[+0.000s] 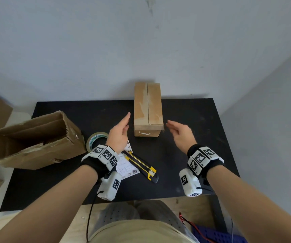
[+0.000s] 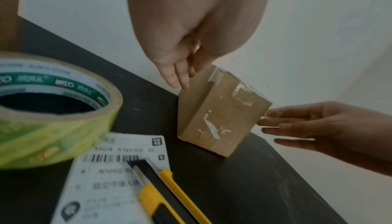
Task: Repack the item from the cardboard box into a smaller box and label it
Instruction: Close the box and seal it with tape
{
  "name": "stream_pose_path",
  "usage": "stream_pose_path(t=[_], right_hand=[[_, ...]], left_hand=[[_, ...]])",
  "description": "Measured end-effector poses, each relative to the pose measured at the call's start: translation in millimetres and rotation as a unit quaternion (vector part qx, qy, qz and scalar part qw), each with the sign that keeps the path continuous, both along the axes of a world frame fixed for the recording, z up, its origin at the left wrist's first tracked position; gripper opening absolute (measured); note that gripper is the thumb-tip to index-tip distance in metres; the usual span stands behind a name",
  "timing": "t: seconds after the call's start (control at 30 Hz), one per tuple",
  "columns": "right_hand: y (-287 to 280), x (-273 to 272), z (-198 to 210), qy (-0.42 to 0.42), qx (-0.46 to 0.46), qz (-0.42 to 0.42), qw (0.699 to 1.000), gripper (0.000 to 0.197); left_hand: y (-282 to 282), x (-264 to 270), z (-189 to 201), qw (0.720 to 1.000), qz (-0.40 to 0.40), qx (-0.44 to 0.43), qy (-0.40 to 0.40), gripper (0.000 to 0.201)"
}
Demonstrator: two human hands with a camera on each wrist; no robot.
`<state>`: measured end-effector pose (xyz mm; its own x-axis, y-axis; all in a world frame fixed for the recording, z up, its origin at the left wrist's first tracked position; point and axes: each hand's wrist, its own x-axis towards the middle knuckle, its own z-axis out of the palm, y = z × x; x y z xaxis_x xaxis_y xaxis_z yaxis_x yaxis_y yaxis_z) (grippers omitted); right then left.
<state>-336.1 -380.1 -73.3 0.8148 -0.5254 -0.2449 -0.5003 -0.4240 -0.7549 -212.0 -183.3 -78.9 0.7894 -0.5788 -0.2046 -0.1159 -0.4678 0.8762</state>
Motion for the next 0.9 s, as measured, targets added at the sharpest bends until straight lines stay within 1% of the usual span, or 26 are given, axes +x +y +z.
stream_pose_path(t=[0.07,0.13,0.2,0.27,0.33,0.4,0.53,0.77,0.83,0.9], right_hand=[[-8,3,4,-0.006,-0.046,0.006,0.999,0.041],[-13,7,7,-0.002,-0.06,0.042,0.997,0.047],[-16,12,7,0.002,-0.075,0.085,0.994,0.054],[-17,16,7,-0.003,-0.106,0.126,0.986,0.057],[-16,18,7,-0.028,-0.123,0.147,0.981,0.052],[-15,20,7,-0.048,-0.125,0.151,0.979,0.048],[-11,22,5,-0.061,-0.123,0.134,0.981,0.045],[1,19,-3,-0.097,-0.092,0.066,0.989,0.046],[2,18,-2,-0.082,-0.096,0.073,0.989,0.052],[-1,15,2,-0.049,-0.109,0.103,0.987,0.059]], left_hand=[[1,7,3,0.999,-0.007,0.019,-0.044,0.059],[0,14,5,0.997,-0.047,0.037,-0.046,0.064],[0,20,4,0.993,-0.098,0.036,-0.047,0.068],[-1,23,3,0.989,-0.128,0.025,-0.064,0.064],[-3,25,3,0.988,-0.127,0.016,-0.081,0.06],[-4,26,1,0.989,-0.115,0.007,-0.094,0.056],[-6,25,-3,0.989,-0.098,0.0,-0.111,0.054],[-10,17,-7,0.994,-0.057,-0.032,-0.088,0.052],[-9,18,-6,0.995,-0.062,-0.025,-0.077,0.056],[-7,20,-3,0.994,-0.085,0.006,-0.07,0.066]])
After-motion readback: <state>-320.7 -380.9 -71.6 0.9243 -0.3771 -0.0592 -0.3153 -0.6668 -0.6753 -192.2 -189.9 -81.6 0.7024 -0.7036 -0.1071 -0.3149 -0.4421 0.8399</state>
